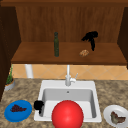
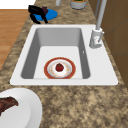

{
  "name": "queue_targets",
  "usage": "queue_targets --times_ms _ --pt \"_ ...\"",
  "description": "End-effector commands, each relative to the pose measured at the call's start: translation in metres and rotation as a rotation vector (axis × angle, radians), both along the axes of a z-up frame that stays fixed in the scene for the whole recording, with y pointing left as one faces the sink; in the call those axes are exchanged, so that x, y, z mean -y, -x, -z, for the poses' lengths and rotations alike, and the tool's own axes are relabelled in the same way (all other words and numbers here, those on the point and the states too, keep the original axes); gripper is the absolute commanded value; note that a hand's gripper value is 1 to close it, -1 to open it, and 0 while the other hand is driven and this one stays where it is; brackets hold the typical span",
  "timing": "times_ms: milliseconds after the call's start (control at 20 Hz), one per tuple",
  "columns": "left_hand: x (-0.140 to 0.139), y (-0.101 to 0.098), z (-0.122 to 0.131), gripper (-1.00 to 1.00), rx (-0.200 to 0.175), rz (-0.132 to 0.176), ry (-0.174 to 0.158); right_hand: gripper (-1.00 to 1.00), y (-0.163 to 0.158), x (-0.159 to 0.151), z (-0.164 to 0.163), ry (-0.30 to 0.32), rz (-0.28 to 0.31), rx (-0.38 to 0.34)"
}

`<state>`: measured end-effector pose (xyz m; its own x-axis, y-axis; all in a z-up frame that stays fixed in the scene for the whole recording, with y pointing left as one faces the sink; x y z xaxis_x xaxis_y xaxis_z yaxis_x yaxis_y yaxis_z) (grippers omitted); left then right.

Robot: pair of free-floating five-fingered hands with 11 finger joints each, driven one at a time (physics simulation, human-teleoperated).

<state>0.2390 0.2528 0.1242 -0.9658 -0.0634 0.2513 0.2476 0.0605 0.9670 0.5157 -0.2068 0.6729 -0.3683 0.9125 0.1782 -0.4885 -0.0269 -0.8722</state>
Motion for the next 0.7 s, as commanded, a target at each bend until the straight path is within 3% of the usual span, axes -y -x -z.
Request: queue_targets --times_ms 0,100,300,450,650 --pt "0.000 0.000 0.000 0.00 0.000 0.000 0.000 -1.00 0.025 0.001 -0.011 0.000 0.026 0.029" --pt "0.000 0.000 0.000 0.00 0.000 0.000 0.000 -1.00 0.029 -0.001 -0.006 0.015 0.013 0.047" --pt "0.000 0.000 0.000 0.00 0.000 0.000 0.000 -1.00 0.050 0.002 -0.008 0.009 0.047 0.124" --pt "0.000 0.000 0.000 0.00 0.000 0.000 0.000 -1.00 0.071 0.006 -0.009 -0.014 0.049 0.113" --pt "0.000 0.000 0.000 0.00 0.000 0.000 0.000 -1.00 0.095 0.009 -0.009 -0.035 0.041 0.153"
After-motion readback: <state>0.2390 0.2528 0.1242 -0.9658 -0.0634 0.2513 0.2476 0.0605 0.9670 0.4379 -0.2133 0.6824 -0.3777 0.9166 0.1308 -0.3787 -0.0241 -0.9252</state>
